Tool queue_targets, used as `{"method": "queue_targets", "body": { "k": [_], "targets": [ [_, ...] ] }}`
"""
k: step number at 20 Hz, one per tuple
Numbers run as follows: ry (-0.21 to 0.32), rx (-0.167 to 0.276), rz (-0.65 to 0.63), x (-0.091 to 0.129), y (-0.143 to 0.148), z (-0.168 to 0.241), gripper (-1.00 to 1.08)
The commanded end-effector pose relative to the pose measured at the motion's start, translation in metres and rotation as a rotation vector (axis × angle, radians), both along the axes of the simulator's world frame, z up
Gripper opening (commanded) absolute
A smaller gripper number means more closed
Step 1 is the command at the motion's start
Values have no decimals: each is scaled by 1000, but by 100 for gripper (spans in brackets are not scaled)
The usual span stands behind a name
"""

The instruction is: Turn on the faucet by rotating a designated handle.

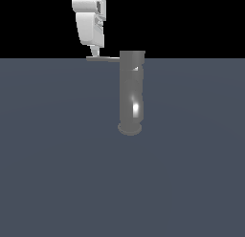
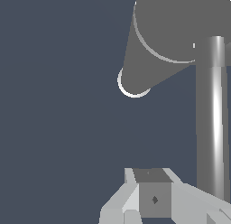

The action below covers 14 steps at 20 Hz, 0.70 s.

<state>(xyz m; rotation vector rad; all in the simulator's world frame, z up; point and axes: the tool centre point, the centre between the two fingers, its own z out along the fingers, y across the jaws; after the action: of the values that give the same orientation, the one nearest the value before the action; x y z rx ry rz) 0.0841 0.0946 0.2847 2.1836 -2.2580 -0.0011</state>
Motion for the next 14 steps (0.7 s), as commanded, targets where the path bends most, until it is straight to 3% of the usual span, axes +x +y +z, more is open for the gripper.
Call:
{"method": "queue_targets", "body": {
  "k": [1,14],
  "targets": [
    [0,0,0,-6,0,0,-100],
    [0,0,0,-39,-1,0,-100]
  ]
}}
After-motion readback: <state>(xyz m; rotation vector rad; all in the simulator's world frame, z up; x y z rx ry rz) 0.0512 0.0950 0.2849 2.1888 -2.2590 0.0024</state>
